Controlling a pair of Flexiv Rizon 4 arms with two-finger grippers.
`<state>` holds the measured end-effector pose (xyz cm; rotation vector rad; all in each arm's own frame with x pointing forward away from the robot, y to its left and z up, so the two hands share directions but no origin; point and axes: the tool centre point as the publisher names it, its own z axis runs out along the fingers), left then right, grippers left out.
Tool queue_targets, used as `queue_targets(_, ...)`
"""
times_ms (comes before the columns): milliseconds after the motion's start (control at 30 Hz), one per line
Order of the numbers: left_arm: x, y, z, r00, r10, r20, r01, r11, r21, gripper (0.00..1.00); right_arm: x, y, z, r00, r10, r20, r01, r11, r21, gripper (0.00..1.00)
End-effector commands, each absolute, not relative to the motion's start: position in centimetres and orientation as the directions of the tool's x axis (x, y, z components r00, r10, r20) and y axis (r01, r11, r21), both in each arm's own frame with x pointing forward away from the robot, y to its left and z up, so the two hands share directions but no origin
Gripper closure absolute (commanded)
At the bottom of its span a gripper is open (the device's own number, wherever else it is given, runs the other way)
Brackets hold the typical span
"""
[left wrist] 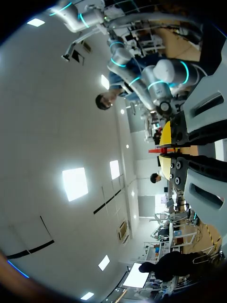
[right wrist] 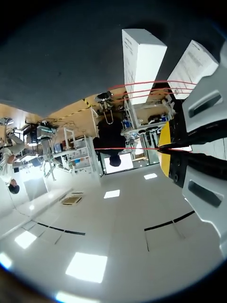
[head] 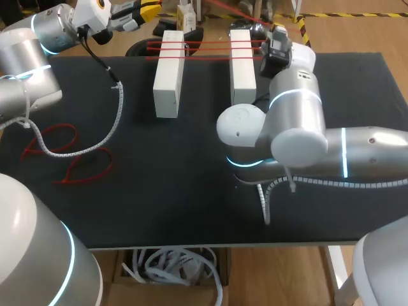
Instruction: Grab the tape and strap the tape.
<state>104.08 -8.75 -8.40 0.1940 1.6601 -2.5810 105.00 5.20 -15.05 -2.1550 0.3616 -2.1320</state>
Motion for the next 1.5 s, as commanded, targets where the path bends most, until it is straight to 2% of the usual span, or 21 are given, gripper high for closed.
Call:
queue_targets(33,104.1,-8.7,-8.4,-0.990,0.013,-0.143,0.124,-0.417,-0.901,1.00,104.7,4.9,-14.7,-0.004,-0.227,0.974,-0.091,-0.970,-0.226,1.00)
queue_targets(500,104.1,-8.7,-8.4,-0.990,0.013,-0.143,0.124,-0.417,-0.901,1.00,104.7,4.9,-14.7,-0.004,-0.227,0.974,-0.091,-0.970,-0.226,1.00)
queue_targets(633,104.3,-8.0,-8.0,-0.992,0.119,-0.049,0.038,-0.092,-0.995,1.00,104.7,4.9,-14.7,-0.004,-0.227,0.974,-0.091,-0.970,-0.226,1.00)
queue_targets(767,104.3,-8.1,-7.1,-0.990,0.139,0.038,-0.007,0.220,-0.975,1.00,104.7,4.9,-14.7,-0.004,-0.227,0.974,-0.091,-0.970,-0.226,1.00)
queue_targets(833,104.2,-8.6,-6.8,-0.983,0.142,0.113,-0.043,0.423,-0.905,1.00,104.7,4.9,-14.7,-0.004,-0.227,0.974,-0.091,-0.970,-0.226,1.00)
queue_targets(1033,103.8,-10.0,-6.7,-0.980,0.043,0.194,-0.097,0.751,-0.653,1.00,104.7,4.9,-14.7,-0.004,-0.227,0.974,-0.091,-0.970,-0.226,1.00)
queue_targets(1500,103.6,-10.1,-6.8,-0.981,0.019,0.194,-0.113,0.756,-0.645,1.00,104.7,4.9,-14.7,-0.004,-0.227,0.974,-0.091,-0.970,-0.226,1.00)
